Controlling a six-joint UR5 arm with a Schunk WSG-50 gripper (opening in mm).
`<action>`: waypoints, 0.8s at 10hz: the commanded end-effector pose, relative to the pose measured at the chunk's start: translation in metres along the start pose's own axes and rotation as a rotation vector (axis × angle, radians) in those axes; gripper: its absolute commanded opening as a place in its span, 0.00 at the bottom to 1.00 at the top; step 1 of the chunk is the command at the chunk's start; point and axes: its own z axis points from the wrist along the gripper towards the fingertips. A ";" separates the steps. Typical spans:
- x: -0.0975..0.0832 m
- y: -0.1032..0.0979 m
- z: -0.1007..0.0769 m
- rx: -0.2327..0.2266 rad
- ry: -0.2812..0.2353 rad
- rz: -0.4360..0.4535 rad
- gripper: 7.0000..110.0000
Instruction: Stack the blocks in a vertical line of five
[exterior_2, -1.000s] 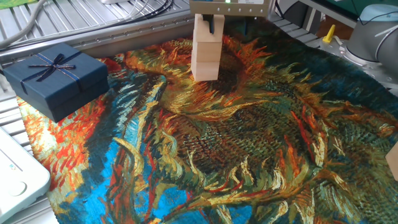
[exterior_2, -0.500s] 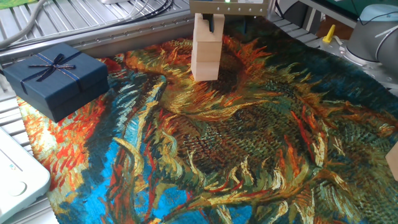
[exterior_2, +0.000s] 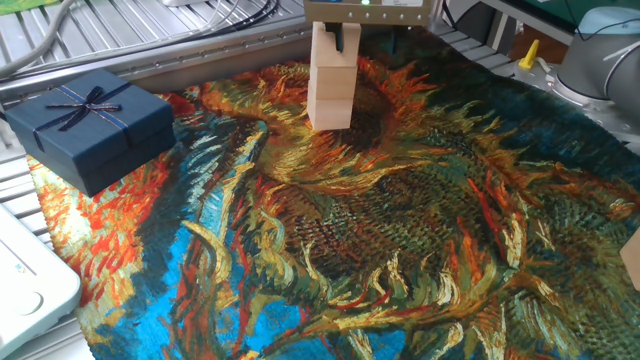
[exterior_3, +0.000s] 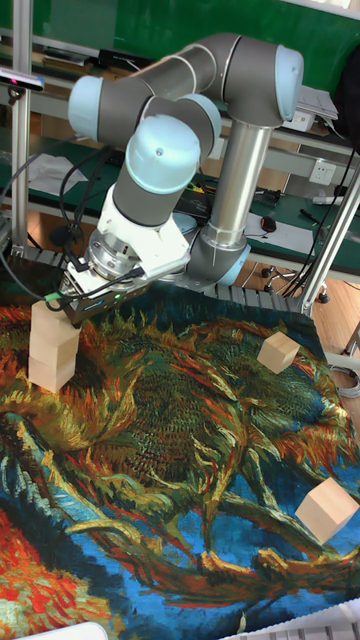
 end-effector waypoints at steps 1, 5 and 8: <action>-0.004 0.006 -0.001 -0.015 -0.011 0.000 0.57; 0.001 0.014 -0.001 -0.043 0.011 -0.006 0.57; 0.008 0.019 -0.002 -0.062 0.041 -0.006 0.57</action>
